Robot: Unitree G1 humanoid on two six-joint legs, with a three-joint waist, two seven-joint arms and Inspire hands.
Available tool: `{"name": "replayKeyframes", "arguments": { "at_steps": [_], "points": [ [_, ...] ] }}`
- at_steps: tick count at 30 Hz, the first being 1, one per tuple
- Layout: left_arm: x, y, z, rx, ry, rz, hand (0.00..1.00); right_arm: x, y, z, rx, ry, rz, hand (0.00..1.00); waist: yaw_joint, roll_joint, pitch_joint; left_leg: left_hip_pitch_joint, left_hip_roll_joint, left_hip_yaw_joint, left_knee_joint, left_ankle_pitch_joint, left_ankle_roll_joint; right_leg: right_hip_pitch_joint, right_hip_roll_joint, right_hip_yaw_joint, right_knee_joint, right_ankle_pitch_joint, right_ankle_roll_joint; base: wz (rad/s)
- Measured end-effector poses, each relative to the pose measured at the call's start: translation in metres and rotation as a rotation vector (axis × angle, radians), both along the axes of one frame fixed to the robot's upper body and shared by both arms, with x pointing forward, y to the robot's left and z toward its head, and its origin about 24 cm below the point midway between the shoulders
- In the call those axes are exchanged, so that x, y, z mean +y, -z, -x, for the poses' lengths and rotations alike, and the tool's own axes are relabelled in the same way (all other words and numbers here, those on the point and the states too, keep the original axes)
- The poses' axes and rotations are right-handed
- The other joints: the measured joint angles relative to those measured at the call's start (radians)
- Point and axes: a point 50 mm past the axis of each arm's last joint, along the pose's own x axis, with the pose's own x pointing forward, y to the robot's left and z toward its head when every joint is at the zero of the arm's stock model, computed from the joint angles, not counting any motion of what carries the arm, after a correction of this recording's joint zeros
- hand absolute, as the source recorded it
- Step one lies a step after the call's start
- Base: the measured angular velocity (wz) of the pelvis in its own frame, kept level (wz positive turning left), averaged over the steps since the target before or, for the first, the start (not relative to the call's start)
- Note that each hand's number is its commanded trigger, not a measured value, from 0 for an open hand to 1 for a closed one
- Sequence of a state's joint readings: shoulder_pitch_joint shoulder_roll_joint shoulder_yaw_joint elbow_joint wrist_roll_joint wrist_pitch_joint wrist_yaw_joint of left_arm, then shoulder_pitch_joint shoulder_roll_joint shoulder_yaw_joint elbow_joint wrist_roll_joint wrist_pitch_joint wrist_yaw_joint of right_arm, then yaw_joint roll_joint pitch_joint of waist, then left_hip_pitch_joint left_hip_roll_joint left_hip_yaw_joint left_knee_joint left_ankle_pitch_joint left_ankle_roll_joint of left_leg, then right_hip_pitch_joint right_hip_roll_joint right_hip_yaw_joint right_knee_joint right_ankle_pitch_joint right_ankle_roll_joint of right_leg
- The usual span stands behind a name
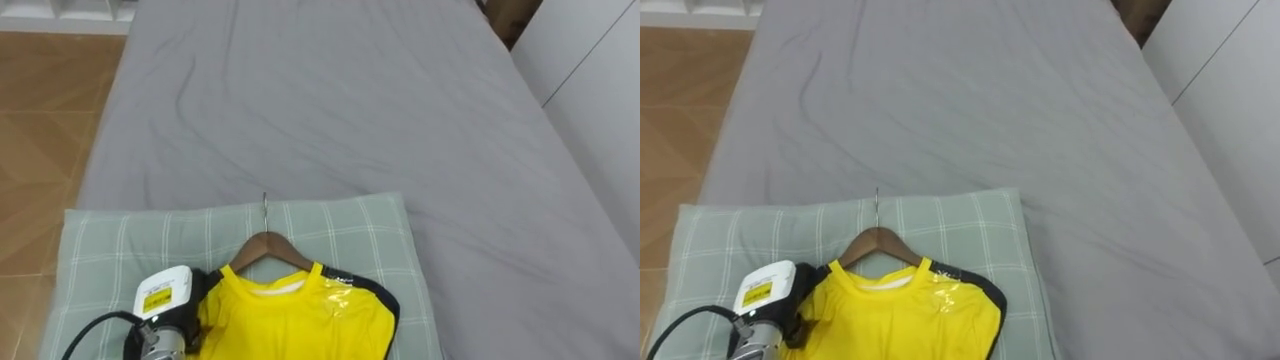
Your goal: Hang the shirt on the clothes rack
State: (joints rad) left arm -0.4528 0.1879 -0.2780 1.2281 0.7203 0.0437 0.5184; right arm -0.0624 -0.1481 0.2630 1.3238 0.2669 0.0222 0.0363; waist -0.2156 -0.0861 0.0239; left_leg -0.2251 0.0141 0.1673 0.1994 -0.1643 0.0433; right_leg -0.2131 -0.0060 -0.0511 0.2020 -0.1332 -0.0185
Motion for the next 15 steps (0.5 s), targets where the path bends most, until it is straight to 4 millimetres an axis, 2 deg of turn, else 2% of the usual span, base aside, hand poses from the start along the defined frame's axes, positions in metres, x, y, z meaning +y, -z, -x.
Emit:
{"name": "replayKeyframes", "arguments": {
  "at_steps": [15],
  "points": [
    [0.0058, 0.0023, 0.0040, 0.006, -0.051, 0.029, 1.00, 0.0004, -0.0007, -0.0036, -0.009, -0.009, 0.002, 0.00, 0.004, 0.001, 0.0009, 0.008, 0.000, 0.024, -0.005, 0.001, 0.000, 0.003, -0.006, 0.018, -0.018, 0.000, 0.000, -0.05]
  ]
}}
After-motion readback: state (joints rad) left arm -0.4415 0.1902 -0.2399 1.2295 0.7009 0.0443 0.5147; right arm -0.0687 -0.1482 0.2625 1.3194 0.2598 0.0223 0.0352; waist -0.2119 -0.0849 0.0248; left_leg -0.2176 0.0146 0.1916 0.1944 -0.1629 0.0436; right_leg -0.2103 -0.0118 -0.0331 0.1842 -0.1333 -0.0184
